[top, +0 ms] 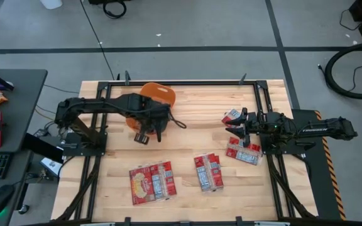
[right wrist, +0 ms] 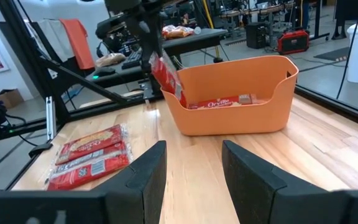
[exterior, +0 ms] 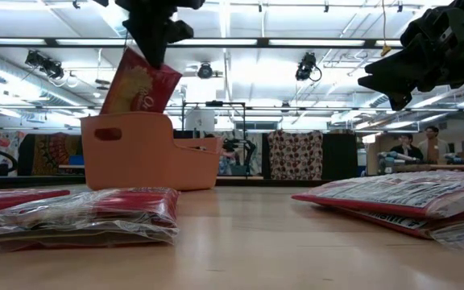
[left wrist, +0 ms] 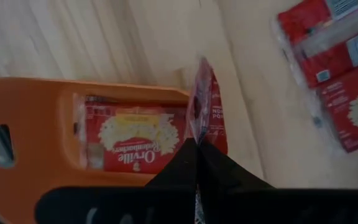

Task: Sort popcorn bags into baskets
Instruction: Stack the popcorn pack on top of the other popcorn into the orange bin

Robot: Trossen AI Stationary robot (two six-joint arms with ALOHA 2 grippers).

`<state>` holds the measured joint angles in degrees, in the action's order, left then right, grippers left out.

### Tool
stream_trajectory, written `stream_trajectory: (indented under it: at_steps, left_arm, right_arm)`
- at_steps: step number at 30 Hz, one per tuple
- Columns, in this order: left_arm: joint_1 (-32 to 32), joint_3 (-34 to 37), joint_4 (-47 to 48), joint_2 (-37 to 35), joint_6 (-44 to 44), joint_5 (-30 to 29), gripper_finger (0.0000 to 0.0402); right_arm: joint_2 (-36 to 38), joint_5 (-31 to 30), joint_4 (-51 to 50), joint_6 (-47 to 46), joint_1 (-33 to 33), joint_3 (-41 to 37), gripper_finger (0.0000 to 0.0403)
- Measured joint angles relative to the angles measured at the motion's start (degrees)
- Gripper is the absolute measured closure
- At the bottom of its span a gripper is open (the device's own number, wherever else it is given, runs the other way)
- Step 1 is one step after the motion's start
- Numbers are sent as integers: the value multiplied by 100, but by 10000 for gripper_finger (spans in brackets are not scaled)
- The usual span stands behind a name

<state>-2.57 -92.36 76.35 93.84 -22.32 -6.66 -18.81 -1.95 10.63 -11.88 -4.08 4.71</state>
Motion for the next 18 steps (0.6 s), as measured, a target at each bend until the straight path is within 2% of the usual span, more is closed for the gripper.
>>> stream_trajectory:
  at_steps: [9, 14, 18]
  left_arm:
    - [-681, 1, -316, 0, -127, 505, 399]
    - [-1123, 1, -311, 0, 115, 565, 395]
    - [-1432, 0, -291, 107, 376, 963, 394]
  right_arm:
    - [2, 10, 0, -2, -2, 0, 243]
    - [0, 10, 0, -4, -2, 0, 243]
    - [0, 12, 0, -17, -1, 0, 243]
